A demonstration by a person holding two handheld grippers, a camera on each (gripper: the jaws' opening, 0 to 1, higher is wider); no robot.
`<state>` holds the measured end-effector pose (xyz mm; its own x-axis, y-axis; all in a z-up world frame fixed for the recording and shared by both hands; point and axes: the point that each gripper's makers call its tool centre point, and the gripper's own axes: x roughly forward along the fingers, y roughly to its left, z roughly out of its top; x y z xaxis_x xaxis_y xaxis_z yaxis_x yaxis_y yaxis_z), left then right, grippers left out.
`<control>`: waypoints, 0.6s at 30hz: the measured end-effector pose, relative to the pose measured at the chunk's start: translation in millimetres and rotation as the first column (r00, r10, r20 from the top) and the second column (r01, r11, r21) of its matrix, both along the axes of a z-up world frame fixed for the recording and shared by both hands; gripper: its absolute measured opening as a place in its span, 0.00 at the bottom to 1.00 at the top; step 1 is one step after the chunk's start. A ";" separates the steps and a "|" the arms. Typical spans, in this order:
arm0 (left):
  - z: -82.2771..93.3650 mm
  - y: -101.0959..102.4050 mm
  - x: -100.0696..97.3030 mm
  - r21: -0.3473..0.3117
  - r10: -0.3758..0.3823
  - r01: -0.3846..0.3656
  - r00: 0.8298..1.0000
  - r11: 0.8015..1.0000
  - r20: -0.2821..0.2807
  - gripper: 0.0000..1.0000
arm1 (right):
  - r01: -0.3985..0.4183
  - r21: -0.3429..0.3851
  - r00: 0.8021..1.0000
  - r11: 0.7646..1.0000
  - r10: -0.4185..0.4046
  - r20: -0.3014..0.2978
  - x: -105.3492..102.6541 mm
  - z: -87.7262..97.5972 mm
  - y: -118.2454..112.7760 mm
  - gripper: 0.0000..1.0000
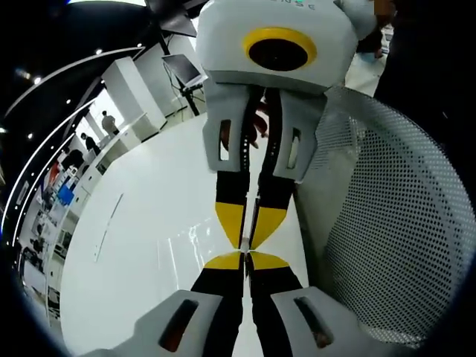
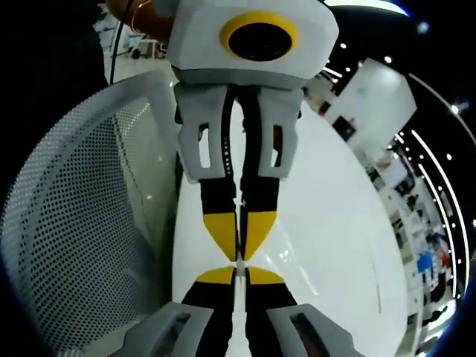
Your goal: Open the resealable bag by pulling the two sides of the seal apart until the entire bag opening is separated and visibly accessible.
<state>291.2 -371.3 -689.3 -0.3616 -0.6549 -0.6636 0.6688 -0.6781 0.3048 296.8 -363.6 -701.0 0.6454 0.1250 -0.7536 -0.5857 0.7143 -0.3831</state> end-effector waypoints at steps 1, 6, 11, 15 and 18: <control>-0.1 0.7 -0.6 0.005 -0.004 0.004 1.000 1.000 -0.001 0.00 | -0.005 0.001 1.000 1.000 0.005 -0.002 -0.5 -0.3 0.9 0.00; -1.4 2.5 -2.2 0.023 0.016 -0.016 1.000 1.000 -0.024 0.00 | -0.016 0.023 1.000 1.000 0.016 0.002 -1.2 2.5 6.9 0.04; -3.3 3.5 -5.1 0.045 0.022 -0.021 1.000 0.999 -0.022 0.00 | -0.052 -0.020 0.998 0.998 0.051 -0.027 -4.3 -3.3 7.5 0.00; -4.6 4.9 -7.8 0.057 0.021 -0.020 1.000 0.998 -0.015 0.00 | -0.042 0.008 0.998 0.999 0.042 -0.043 -6.7 -5.1 8.3 0.00; -3.7 5.7 -9.8 0.058 0.013 -0.012 1.000 0.998 -0.027 0.00 | -0.026 0.043 0.998 0.999 0.028 -0.050 -9.8 -3.3 7.9 0.00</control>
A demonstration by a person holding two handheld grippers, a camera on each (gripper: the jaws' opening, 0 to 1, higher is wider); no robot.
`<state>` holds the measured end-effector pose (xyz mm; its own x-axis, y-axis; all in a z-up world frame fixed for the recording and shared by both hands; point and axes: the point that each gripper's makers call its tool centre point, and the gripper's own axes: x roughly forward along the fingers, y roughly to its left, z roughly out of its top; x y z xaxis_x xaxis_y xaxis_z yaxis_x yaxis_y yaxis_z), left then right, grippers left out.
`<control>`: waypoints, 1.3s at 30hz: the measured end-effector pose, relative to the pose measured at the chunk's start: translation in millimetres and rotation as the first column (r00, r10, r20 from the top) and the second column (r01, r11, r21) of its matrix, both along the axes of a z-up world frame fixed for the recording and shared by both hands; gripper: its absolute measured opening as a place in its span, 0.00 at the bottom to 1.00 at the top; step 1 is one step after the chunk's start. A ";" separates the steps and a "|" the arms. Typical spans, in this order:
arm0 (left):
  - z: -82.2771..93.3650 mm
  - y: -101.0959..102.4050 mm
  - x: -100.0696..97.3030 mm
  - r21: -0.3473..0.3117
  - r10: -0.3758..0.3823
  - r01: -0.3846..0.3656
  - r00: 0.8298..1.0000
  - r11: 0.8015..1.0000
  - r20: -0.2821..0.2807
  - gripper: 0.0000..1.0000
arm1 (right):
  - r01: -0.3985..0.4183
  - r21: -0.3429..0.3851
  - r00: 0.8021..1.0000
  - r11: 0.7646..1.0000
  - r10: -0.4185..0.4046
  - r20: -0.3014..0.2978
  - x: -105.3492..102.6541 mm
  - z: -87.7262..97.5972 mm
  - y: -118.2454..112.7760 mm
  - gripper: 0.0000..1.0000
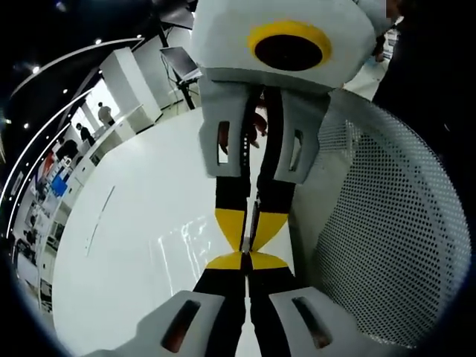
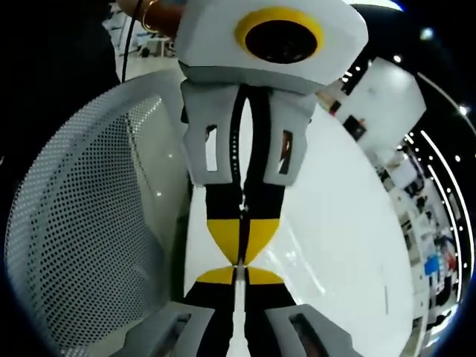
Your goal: Open the resealable bag by pulling the two sides of the seal apart until the entire bag opening is separated and visibly accessible.
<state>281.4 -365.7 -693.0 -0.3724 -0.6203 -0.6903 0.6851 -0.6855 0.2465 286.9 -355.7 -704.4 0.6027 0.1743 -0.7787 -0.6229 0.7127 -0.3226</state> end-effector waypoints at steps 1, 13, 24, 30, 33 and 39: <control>0.9 0.4 -1.0 -0.001 -0.006 0.006 1.000 1.000 -0.003 0.00 | -0.002 0.009 1.000 1.000 0.002 -0.001 -0.9 0.5 0.4 0.00; 0.9 4.4 -8.0 0.023 -0.027 0.027 1.000 0.999 -0.004 0.00 | -0.007 0.025 1.000 1.000 0.007 -0.013 -9.7 -1.4 1.1 0.00; 2.4 3.6 -5.1 0.014 -0.014 0.014 1.000 1.000 0.001 0.00 | -0.007 0.027 1.000 1.000 0.007 0.001 -5.7 -0.5 1.0 0.00; 1.2 5.3 -5.5 0.022 0.004 -0.004 1.000 1.000 -0.012 0.00 | -0.011 0.017 1.000 1.000 0.011 -0.019 -10.2 -4.9 -1.6 0.00; 2.2 5.0 -4.5 0.018 0.018 -0.018 0.999 1.000 -0.026 0.00 | 0.024 0.052 1.000 0.998 -0.024 -0.014 -9.6 -3.5 -3.5 0.00; 1.7 5.7 -1.1 0.021 0.023 -0.023 1.000 1.000 -0.015 0.00 | 0.019 0.032 1.000 0.999 -0.019 -0.019 -8.0 -5.8 -4.3 0.00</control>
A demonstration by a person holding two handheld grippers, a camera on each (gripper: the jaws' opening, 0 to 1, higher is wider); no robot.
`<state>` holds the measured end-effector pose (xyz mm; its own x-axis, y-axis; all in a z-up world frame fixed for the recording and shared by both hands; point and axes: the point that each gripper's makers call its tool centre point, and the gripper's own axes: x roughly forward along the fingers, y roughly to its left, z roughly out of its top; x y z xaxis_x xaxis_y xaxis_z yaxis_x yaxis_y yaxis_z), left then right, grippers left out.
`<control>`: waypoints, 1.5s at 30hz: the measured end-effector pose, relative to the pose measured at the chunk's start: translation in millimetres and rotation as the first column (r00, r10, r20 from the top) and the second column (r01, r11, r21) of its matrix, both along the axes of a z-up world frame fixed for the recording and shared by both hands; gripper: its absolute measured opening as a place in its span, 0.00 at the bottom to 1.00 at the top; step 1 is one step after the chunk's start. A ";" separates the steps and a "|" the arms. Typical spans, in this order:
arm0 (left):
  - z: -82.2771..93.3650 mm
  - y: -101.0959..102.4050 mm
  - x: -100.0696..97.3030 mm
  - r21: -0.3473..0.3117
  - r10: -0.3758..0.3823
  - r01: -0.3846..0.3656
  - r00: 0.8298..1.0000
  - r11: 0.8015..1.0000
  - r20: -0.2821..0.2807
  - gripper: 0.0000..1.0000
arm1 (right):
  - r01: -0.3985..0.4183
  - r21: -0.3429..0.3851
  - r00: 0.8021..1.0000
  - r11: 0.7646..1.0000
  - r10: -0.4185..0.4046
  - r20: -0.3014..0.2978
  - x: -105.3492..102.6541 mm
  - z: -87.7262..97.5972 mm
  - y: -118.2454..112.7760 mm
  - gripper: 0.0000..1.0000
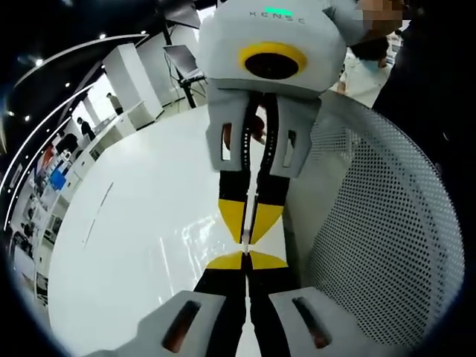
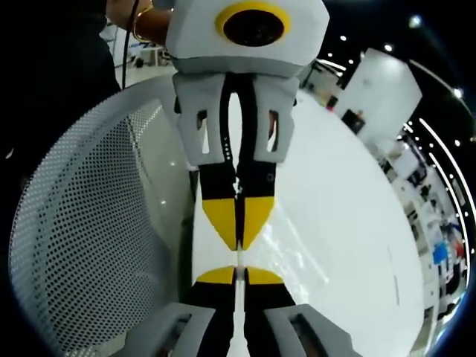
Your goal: Open the resealable bag by pulling the two sides of the seal apart until the entire bag opening is separated and visibly accessible.
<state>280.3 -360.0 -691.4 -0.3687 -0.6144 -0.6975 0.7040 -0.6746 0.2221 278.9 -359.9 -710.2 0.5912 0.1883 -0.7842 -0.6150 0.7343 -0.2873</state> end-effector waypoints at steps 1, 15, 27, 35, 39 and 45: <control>0.5 1.3 0.9 0.000 0.002 -0.002 1.000 1.000 -0.006 0.00 | 0.005 0.001 1.000 1.000 -0.005 -0.001 -0.8 -0.3 -1.0 0.00; -5.0 -0.1 -1.8 -0.024 -0.037 0.037 0.999 0.999 -0.001 0.00 | -0.058 -0.077 0.998 0.995 0.057 -0.022 1.5 -2.8 0.2 0.00; -8.8 -2.6 -6.4 -0.023 -0.045 0.046 0.999 0.999 0.026 0.00 | -0.061 -0.075 0.998 0.995 0.061 -0.010 1.8 -0.1 6.4 0.00; -3.9 -3.9 -4.5 -0.015 0.019 -0.019 1.000 1.000 -0.015 0.00 | -0.014 -0.042 1.000 0.999 0.015 0.025 1.4 4.3 4.6 0.00; -3.0 -1.0 -2.8 -0.003 0.035 -0.035 0.999 0.999 -0.024 0.00 | -0.008 -0.068 1.000 0.998 0.009 0.010 -4.2 0.0 -0.7 0.00; -0.6 -1.1 -4.2 -0.012 0.022 -0.022 1.000 1.000 -0.012 0.00 | 0.016 -0.046 1.000 0.999 -0.015 0.015 -7.2 1.7 -3.7 0.00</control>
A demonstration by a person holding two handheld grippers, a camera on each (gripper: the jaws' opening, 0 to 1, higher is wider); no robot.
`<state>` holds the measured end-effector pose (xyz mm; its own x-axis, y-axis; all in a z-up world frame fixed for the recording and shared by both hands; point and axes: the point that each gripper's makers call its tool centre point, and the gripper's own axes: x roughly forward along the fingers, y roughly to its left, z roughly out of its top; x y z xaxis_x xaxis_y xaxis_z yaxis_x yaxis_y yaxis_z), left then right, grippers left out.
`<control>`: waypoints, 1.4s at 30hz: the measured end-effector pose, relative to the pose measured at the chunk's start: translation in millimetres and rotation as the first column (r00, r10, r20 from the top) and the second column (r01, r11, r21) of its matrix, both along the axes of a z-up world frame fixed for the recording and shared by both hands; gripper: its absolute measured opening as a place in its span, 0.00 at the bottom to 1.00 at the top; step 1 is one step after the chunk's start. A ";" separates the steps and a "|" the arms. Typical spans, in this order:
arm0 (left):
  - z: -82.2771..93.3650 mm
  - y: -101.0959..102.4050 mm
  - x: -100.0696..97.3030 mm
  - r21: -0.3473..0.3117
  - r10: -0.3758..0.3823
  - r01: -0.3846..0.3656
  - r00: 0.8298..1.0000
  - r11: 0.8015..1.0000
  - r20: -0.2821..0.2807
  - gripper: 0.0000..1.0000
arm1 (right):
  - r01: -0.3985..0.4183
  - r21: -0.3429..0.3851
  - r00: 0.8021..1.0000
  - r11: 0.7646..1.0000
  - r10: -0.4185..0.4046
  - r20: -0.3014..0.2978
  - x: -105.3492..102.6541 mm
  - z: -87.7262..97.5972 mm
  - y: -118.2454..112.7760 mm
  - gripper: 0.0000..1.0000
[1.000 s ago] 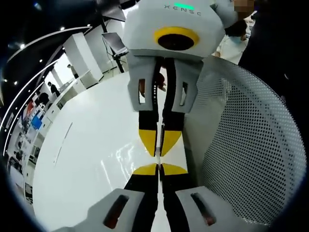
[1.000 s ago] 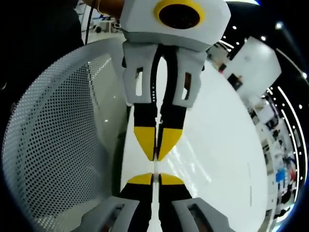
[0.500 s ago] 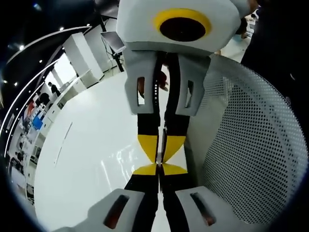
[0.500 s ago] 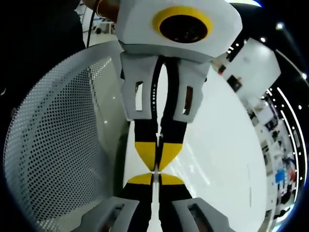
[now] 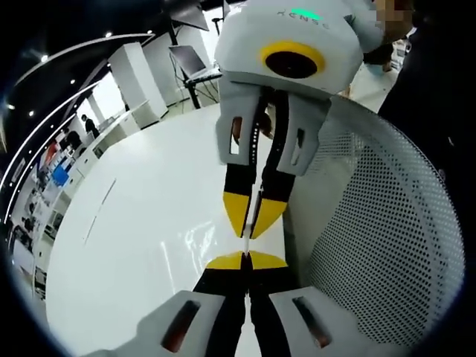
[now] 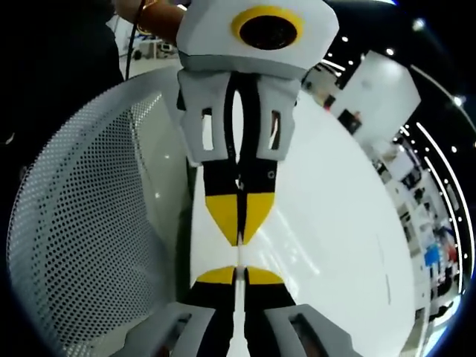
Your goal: Open the resealable bag by pulling the two sides of the seal apart until the entire bag opening is separated and visibly accessible.
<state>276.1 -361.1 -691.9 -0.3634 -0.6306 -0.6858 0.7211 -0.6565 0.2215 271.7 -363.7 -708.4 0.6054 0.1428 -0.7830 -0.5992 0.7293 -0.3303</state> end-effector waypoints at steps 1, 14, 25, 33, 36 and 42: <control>0.7 0.1 0.3 -0.002 -0.002 0.002 1.000 1.000 0.005 0.00 | 0.003 0.001 1.000 1.000 -0.003 0.000 -0.4 -0.2 -0.8 0.00; 9.8 8.0 3.5 -0.027 -0.022 0.022 1.000 0.999 0.003 0.00 | 0.017 -0.012 1.000 1.000 -0.017 -0.008 -9.3 -2.5 -9.4 0.00; 13.3 17.0 3.2 -0.015 -0.026 0.025 0.999 1.000 -0.023 0.00 | 0.027 -0.028 0.999 0.999 -0.028 -0.035 -22.9 -7.5 -16.1 0.00; 17.6 16.7 2.2 -0.022 -0.024 0.023 0.999 0.999 -0.030 0.00 | 0.052 -0.042 0.997 0.998 -0.054 -0.053 -32.9 -10.6 -29.1 0.00; 18.5 16.7 3.5 -0.023 -0.020 0.020 0.999 1.000 -0.035 0.00 | 0.060 -0.045 0.996 0.997 -0.063 -0.057 -36.2 -11.9 -33.2 0.00; 20.4 18.4 5.8 -0.022 -0.015 0.014 0.999 1.000 -0.043 0.00 | 0.072 -0.048 0.995 0.996 -0.075 -0.062 -40.3 -12.7 -37.0 0.00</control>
<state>281.9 -342.7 -671.5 -0.4013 -0.6397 -0.6556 0.7207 -0.6622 0.2049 231.4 -400.6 -721.1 0.5617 0.0629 -0.8249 -0.5654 0.7572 -0.3272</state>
